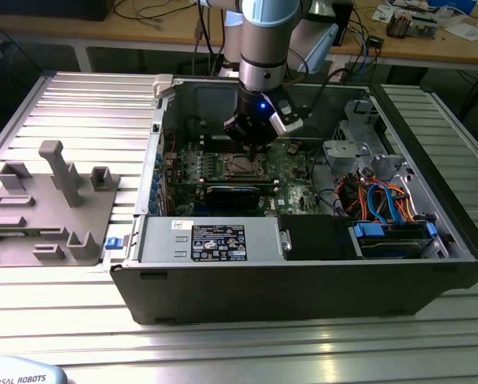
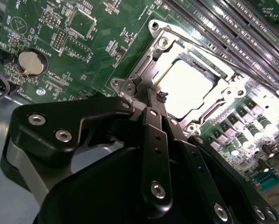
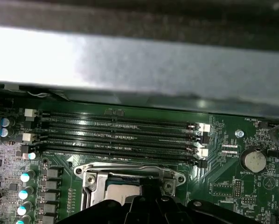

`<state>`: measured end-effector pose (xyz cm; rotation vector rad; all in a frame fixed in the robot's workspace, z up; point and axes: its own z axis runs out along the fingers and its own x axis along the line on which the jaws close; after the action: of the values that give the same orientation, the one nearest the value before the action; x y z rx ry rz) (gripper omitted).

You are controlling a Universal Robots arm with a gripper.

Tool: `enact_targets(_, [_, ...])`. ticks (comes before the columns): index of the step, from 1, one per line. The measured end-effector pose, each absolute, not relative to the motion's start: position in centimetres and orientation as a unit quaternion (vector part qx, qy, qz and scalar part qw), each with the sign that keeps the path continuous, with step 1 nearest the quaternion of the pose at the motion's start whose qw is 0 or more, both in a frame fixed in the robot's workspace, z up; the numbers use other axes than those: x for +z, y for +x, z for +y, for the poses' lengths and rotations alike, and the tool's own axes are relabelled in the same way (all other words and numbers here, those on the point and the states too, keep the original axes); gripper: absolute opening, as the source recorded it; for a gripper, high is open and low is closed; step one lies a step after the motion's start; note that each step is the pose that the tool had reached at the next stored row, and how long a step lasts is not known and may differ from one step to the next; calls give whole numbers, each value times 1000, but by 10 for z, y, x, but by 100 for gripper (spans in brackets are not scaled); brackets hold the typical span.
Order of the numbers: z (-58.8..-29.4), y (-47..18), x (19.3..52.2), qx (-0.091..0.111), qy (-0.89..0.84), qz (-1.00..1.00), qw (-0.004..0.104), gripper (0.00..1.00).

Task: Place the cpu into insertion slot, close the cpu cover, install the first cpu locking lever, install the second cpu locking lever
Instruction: 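Install the first cpu locking lever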

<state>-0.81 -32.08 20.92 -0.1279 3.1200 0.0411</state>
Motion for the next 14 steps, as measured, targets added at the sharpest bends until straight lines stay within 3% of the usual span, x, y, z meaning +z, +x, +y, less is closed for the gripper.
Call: enact_targets(14, [-327,-8,209,13,-41,999,9,11])
